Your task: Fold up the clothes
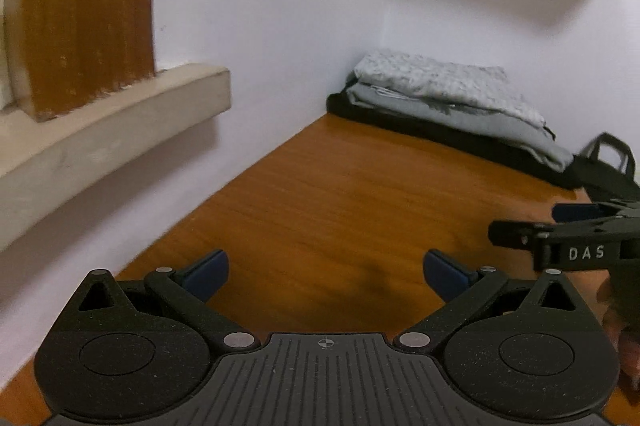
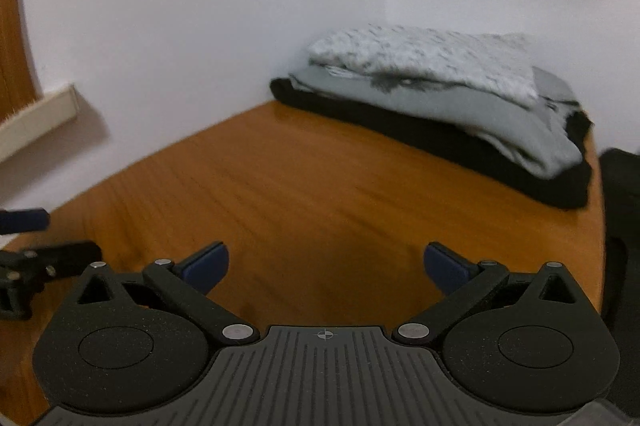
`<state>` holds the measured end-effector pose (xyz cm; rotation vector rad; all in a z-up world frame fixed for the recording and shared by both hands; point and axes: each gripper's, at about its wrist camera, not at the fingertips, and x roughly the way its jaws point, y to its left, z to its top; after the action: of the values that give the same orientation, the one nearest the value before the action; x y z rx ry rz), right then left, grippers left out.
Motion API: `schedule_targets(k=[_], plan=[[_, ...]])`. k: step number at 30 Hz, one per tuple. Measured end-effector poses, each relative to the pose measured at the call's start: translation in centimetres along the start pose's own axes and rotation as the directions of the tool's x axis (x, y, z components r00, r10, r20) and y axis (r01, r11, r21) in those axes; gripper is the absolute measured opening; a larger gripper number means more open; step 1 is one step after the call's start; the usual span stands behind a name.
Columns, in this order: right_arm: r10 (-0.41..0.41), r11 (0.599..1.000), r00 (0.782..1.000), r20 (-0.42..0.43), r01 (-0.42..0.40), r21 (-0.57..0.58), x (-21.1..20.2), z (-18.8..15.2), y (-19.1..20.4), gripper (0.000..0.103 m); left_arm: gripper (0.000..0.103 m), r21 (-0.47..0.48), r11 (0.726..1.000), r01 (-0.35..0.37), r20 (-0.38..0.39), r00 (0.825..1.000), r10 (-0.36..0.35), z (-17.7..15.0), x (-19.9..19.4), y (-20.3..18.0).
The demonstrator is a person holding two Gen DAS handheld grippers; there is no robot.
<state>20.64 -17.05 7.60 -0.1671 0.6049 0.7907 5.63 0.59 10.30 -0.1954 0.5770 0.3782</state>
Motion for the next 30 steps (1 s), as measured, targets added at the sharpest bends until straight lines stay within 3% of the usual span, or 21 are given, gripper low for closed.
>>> schedule_targets(k=[6,13,17,20,22,30], plan=[[-0.060,0.992,0.997,-0.042,0.064,0.106,-1.3,-1.8,1.4,0.103,0.103,0.044,0.999,0.024,-0.022,0.999,-0.023,-1.4,-0.1,1.2],[-0.161,0.967,0.987,-0.025,0.163,0.197,-3.5,-3.7,2.5,0.103,0.103,0.123,0.986,0.113,-0.093,0.990,-0.102,-1.8,0.8,0.9],[-0.267,0.935,0.962,-0.050,0.271,0.230,-4.5,-4.6,3.6,0.103,0.103,0.176,0.976,0.126,-0.118,0.987,-0.106,-2.0,1.0,0.2],[-0.369,0.900,0.922,-0.113,0.386,0.202,-4.7,-4.7,4.9,0.103,0.103,0.198,0.972,0.128,-0.124,0.987,-0.105,-2.1,1.0,-0.2],[-0.399,0.887,0.910,-0.114,0.415,0.203,-5.1,-5.0,5.5,0.103,0.103,0.197,0.972,0.128,-0.124,0.987,-0.105,-2.1,1.1,-0.2],[-0.428,0.862,0.897,-0.112,0.443,0.247,-6.0,-6.1,6.1,0.103,0.103,0.213,0.965,0.155,-0.130,0.983,-0.129,-2.1,1.2,0.0]])
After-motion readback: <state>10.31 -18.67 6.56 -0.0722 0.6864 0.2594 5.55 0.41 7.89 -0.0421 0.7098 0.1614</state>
